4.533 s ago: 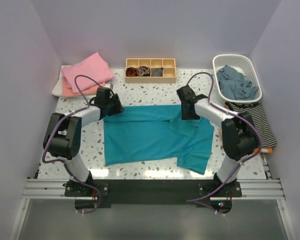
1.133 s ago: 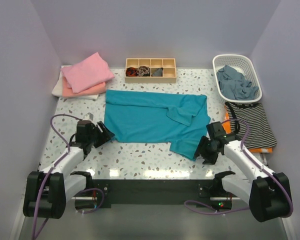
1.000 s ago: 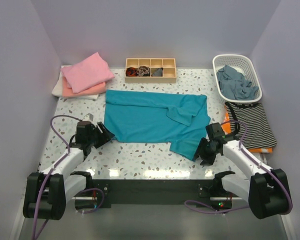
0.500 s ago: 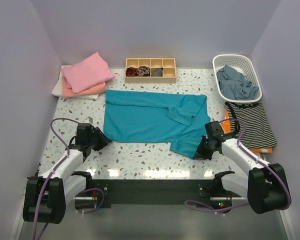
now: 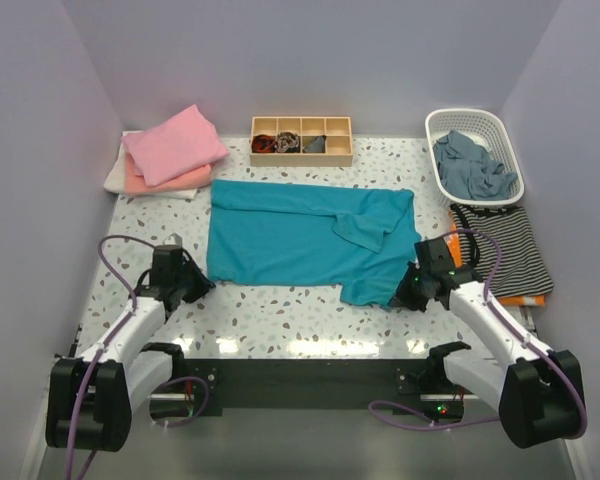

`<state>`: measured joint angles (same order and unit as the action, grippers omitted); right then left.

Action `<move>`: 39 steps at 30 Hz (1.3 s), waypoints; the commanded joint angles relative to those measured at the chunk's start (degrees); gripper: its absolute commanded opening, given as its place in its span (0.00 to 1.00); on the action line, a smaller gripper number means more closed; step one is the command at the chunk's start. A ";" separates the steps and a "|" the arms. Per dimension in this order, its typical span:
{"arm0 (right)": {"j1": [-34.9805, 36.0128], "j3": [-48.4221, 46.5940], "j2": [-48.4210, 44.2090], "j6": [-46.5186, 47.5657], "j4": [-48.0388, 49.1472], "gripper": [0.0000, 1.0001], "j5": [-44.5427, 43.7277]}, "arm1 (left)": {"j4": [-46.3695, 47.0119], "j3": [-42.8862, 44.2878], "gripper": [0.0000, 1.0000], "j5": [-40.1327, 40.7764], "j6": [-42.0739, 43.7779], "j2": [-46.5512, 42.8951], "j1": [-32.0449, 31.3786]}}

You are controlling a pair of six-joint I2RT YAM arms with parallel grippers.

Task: Fold and stack the t-shirts
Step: Fold the tshirt

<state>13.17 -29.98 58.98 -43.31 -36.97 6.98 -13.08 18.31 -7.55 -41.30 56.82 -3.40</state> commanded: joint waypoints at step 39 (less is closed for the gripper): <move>0.19 -7.02 -0.89 2.97 -1.70 0.00 -2.94 | 5.00 3.40 0.00 7.99 3.42 3.56 0.15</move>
<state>13.17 -33.58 59.37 -41.23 -37.74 6.20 -7.42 19.09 -0.47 -39.33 61.12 -3.40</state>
